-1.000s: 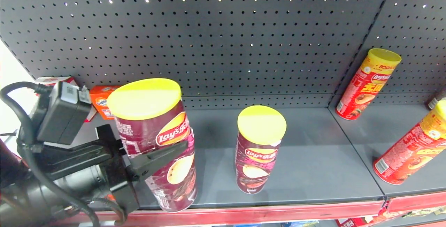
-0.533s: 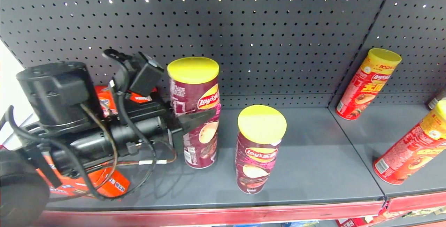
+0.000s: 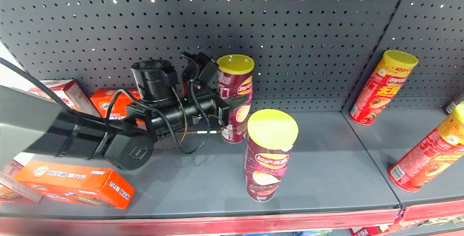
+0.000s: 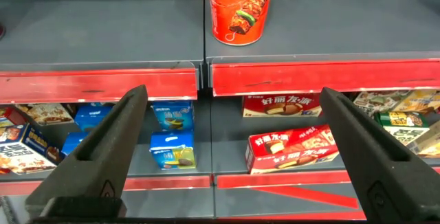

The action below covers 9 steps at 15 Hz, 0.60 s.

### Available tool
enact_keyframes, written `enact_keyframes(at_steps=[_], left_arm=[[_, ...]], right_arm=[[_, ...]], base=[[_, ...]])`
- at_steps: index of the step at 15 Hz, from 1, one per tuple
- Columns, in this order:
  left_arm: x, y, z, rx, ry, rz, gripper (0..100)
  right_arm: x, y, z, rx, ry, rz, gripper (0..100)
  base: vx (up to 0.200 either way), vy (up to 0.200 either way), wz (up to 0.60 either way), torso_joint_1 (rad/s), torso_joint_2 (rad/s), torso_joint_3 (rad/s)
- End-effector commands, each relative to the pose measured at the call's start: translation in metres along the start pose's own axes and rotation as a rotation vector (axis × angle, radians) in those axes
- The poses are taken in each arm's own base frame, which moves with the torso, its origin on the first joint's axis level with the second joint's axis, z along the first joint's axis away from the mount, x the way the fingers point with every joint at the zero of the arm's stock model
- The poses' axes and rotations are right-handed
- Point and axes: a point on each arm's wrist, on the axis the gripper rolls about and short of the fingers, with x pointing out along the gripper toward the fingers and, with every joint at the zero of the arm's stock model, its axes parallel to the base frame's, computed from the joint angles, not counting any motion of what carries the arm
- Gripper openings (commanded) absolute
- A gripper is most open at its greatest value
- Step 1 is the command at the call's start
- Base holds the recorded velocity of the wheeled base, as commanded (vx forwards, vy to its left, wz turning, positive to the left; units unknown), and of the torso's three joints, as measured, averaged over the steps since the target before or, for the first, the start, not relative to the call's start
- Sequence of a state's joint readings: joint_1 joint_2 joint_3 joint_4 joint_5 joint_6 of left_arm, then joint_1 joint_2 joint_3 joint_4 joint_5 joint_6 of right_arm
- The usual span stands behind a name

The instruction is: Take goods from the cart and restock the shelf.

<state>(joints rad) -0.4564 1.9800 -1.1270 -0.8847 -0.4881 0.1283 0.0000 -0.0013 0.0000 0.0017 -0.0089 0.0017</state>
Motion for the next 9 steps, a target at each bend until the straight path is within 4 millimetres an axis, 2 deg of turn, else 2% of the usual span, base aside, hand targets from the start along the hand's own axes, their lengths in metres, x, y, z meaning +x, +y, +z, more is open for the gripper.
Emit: enact_keyframes(at_steps=[1,7,8,9], left_arm=[[0.024,0.009,-0.027,-0.007,0.009,-0.003,0],[0.027,0.016,-0.039,-0.001,0.003,0.013,0],[0.026,0.017,-0.038,0.003,-0.008,0.016,100],[0.023,0.021,-0.037,0.005,-0.006,0.03,100]], right_arm=[[0.0,0.0,0.0,0.0,0.001,0.0,100],[0.0,0.0,0.0,0.0,0.001,0.0,100],[0.0,0.0,0.0,0.0,0.001,0.0,100],[0.0,0.0,0.0,0.001,0.001,0.0,100]], base=[[0.0,0.0,0.0,0.0,0.0,0.0],[0.0,0.0,0.0,0.0,0.0,0.0],[0.0,0.0,0.0,0.0,0.0,0.0],[0.0,0.0,0.0,0.0,0.0,0.0]])
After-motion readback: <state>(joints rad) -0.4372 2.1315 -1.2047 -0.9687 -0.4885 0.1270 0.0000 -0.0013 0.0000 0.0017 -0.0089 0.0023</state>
